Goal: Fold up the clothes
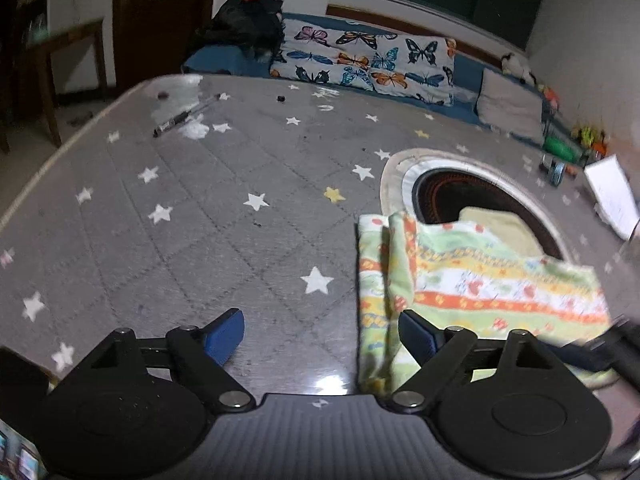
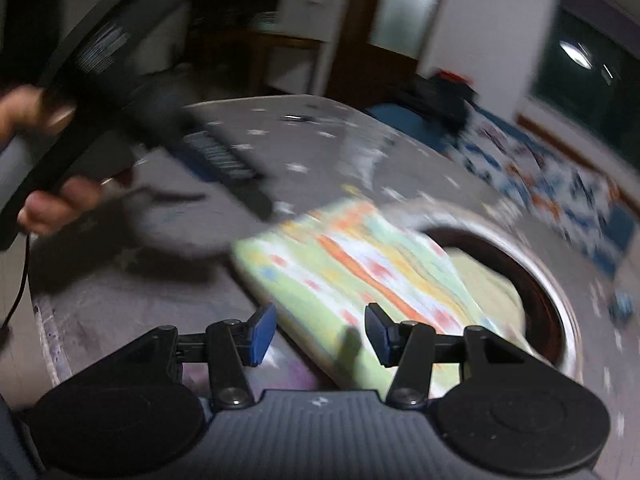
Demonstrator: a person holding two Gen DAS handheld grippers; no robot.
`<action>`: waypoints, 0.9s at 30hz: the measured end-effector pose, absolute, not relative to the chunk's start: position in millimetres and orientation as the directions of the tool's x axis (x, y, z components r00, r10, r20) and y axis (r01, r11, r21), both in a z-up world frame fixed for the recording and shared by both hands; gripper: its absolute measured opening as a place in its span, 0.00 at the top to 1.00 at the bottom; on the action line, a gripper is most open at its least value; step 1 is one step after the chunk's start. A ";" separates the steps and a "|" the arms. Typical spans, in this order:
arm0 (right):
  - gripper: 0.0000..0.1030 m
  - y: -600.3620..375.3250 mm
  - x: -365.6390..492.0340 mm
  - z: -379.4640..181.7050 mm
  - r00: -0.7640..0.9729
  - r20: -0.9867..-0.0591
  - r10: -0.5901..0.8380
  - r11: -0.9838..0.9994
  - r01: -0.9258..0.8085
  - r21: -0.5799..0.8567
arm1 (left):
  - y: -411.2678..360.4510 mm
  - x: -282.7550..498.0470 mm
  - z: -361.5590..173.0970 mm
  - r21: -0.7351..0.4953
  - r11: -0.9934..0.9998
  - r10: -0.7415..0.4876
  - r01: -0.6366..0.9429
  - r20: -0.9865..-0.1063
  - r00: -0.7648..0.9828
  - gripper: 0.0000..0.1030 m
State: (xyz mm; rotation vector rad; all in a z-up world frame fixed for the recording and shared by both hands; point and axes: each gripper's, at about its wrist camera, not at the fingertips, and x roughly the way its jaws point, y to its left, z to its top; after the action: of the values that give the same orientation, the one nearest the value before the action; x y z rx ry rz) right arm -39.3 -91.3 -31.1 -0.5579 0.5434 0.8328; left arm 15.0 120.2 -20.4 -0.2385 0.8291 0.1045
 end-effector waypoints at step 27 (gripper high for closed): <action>0.92 -87.0 -31.6 -1.7 0.526 -0.553 0.647 0.608 -0.793 -0.043 | 111.0 55.6 -34.7 -0.641 0.729 -0.394 -0.240 -0.680 0.618 0.38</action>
State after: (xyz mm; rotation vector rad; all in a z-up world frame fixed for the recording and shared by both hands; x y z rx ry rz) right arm -31.6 -87.0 -1.7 -0.3066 0.5244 0.8771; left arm 55.6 111.0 -34.7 -0.7768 0.9240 -0.0995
